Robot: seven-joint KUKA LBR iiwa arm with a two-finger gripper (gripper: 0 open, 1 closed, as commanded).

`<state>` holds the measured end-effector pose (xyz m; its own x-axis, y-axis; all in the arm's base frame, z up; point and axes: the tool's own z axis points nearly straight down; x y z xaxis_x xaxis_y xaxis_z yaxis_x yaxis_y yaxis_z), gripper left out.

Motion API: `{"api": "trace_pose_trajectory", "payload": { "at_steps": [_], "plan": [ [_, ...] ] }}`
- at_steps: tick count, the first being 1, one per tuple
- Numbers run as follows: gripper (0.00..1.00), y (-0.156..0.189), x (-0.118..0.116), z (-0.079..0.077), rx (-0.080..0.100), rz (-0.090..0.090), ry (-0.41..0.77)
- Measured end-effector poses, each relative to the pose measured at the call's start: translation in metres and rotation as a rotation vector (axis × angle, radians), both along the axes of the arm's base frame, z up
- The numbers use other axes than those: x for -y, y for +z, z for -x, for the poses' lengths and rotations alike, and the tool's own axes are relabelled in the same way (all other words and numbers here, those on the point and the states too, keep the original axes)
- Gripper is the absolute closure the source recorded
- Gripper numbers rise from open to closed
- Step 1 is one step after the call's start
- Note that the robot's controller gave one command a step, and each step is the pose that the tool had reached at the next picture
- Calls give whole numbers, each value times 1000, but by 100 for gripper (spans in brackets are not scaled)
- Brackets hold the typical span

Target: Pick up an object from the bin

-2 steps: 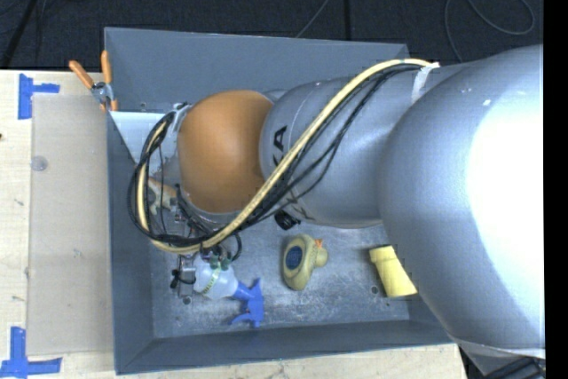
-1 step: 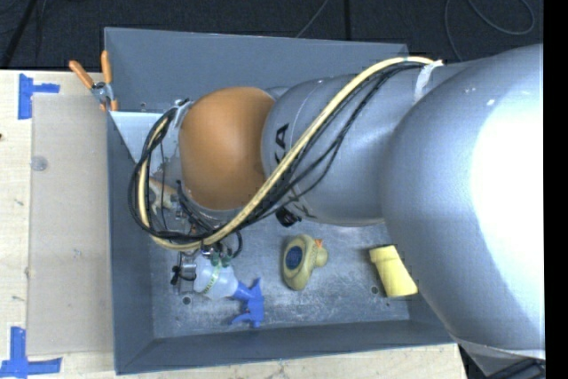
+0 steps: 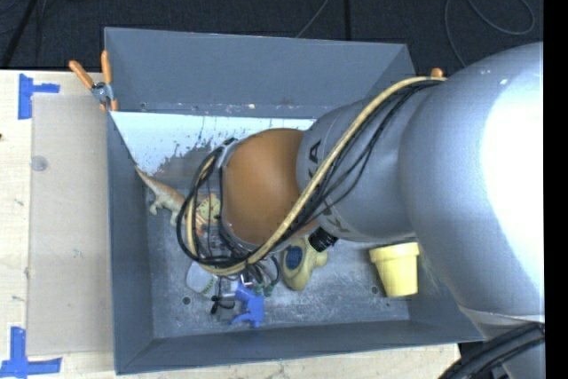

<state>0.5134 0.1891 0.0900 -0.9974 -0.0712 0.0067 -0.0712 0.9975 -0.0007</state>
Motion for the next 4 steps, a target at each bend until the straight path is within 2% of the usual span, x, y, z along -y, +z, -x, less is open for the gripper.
{"api": "trace_pose_trajectory", "payload": {
  "at_steps": [1,2,3,4],
  "plan": [
    [0,-5,24,6,-9,3,10],
    [0,10,39,12,0,0,-34],
    [0,-15,50,19,-9,3,-93],
    [100,-20,33,17,-4,-1,0]
  ]
}}
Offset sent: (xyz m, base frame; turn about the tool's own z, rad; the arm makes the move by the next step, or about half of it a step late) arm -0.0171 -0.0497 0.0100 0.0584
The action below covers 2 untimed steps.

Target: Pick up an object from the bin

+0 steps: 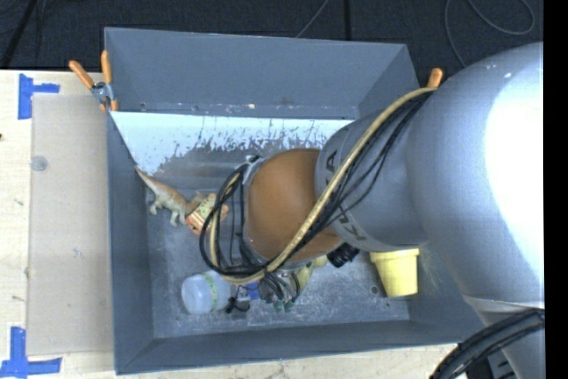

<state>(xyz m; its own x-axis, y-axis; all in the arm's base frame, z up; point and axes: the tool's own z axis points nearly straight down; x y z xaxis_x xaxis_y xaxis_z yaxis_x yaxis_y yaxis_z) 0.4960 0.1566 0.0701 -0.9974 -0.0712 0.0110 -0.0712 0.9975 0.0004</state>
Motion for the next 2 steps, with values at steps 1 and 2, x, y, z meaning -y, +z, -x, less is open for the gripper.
{"api": "trace_pose_trajectory", "payload": {
  "at_steps": [1,2],
  "plan": [
    [100,0,0,0,0,0,0],
    [100,6,1,2,-5,2,-1]
  ]
}}
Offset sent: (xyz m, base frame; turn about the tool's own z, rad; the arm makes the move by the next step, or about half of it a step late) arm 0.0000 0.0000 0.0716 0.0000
